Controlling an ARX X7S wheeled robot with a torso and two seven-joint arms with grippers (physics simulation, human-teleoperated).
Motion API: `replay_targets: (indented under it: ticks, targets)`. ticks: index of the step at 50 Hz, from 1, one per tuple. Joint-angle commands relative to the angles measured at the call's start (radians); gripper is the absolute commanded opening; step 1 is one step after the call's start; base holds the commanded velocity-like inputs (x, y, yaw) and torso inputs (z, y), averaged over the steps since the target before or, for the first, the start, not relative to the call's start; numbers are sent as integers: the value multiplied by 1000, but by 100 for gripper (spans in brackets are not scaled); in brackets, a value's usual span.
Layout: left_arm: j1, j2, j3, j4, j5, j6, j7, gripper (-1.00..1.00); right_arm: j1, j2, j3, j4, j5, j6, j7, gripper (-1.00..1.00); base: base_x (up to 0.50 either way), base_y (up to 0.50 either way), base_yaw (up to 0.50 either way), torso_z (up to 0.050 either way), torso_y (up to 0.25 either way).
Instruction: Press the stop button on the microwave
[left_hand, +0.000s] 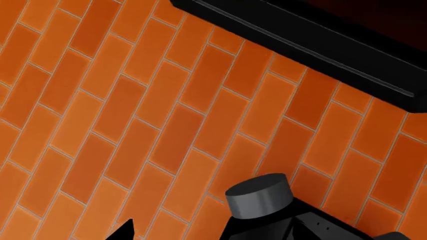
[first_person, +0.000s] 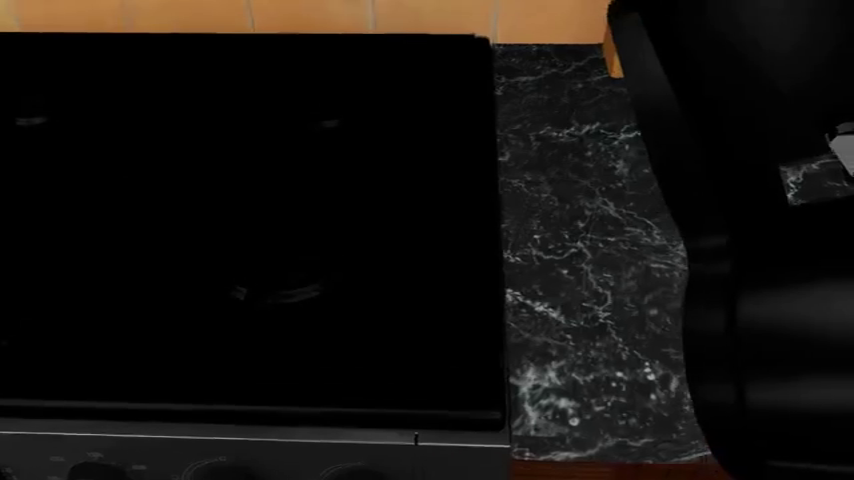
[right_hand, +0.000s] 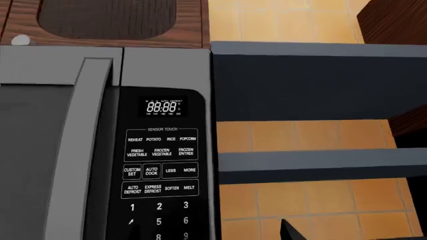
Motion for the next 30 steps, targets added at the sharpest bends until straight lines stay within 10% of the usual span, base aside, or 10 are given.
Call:
replay_targets:
  ticks: [1, 30]
  targets:
    - [-3, 1, 1, 0, 0, 0, 0, 100, -35, -9, -8, -13, 26, 3, -7, 100, 500, -242, 0, 50, 86]
    - [-3, 1, 1, 0, 0, 0, 0, 100, -71, -34, 17, -74, 132, 41, 10, 100, 117, -44, 0, 50, 85]
